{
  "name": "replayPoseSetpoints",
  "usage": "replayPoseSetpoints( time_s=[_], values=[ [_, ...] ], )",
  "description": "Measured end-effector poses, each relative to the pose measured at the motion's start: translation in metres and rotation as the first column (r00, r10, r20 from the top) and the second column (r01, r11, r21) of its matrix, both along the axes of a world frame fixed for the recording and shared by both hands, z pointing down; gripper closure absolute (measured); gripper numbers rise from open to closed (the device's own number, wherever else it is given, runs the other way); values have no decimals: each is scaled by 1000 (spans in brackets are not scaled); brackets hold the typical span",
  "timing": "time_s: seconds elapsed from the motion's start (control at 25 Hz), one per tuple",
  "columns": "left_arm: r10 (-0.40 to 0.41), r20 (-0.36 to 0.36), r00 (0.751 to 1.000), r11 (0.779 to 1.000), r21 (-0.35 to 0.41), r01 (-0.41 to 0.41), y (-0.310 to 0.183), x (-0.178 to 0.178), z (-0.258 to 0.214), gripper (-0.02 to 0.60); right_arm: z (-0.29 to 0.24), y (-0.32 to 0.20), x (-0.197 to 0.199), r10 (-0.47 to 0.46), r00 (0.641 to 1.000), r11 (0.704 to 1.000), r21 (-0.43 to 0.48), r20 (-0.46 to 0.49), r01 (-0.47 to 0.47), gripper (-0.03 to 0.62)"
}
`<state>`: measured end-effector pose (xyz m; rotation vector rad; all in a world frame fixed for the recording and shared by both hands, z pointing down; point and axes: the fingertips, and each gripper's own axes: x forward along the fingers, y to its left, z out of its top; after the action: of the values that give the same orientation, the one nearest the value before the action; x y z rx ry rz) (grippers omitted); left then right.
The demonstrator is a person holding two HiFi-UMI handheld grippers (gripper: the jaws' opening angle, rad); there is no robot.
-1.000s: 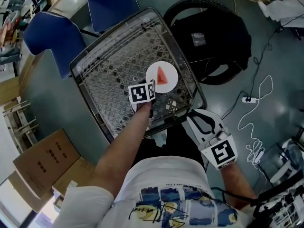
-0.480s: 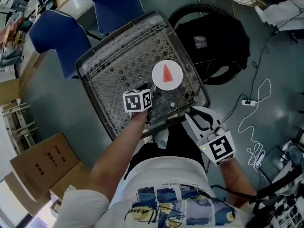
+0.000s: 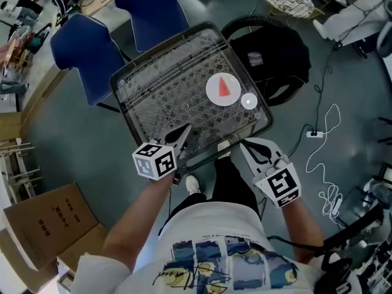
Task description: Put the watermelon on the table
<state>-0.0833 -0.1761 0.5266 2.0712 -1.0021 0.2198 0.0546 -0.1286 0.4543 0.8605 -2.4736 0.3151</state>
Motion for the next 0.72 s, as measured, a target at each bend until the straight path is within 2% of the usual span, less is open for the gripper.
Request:
replayPoseSetpoints(
  time_s=[0.16, 0.36, 0.56, 0.72],
  values=[
    [58, -27, 998, 993, 108, -55, 61, -26, -57, 572, -20, 42, -27, -11, 1000, 999, 31, -3, 11, 585],
    [176, -15, 984, 962, 216, -169, 130, -44, -116, 572, -47, 87, -62, -25, 1000, 995, 93, 1, 24, 585],
    [196, 27, 980, 940, 278, -196, 189, -65, -153, 572, -68, 134, -89, -44, 999, 993, 113, 15, 42, 585],
    [234, 46, 971, 914, 329, -236, 222, -77, -182, 572, -86, 155, -107, -45, 999, 988, 150, 22, 42, 585]
  ],
)
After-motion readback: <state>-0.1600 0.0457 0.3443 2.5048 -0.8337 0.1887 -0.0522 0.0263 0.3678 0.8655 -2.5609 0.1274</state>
